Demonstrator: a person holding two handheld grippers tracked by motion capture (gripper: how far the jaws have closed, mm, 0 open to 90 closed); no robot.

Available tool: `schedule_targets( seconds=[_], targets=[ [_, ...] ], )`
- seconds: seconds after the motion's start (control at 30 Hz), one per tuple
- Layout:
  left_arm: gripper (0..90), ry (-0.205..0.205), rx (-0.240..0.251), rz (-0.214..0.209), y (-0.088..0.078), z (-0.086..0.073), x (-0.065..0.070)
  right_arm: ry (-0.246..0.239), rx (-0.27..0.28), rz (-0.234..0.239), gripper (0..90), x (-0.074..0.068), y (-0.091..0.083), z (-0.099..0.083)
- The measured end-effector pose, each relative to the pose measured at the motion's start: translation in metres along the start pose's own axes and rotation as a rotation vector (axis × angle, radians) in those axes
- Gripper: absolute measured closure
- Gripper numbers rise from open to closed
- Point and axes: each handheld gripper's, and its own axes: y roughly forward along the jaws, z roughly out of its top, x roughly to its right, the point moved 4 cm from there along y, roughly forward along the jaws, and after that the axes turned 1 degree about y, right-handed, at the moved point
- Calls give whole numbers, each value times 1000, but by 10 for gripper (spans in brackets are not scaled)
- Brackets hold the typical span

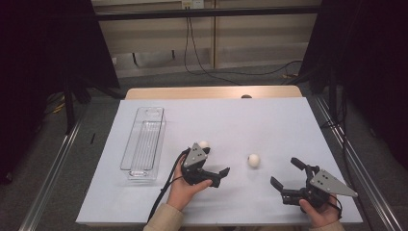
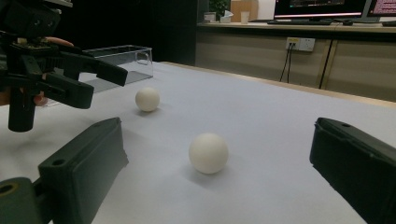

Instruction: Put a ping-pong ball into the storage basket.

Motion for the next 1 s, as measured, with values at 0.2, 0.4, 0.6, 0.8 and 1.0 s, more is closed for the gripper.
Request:
schedule_targets(
  seconds=[0.2, 0.4, 0.6, 0.8, 1.0],
  targets=[
    [28, -2, -11, -4, 3, -1, 1, 1, 1, 0, 25, 0, 0, 0],
    [29, -2, -22, -6, 7, -1, 2, 3, 3, 0, 25, 0, 0, 0],
    [29, 0, -25, -8, 10, 0, 3, 3, 3, 0, 25, 0, 0, 0],
    [30, 8, -40, -18, 13, -1, 4, -1, 9, 0, 26, 1, 0, 1],
    [30, 3, -49, -27, 17, -1, 7, -2, 8, 2, 26, 1, 0, 1]
  ],
)
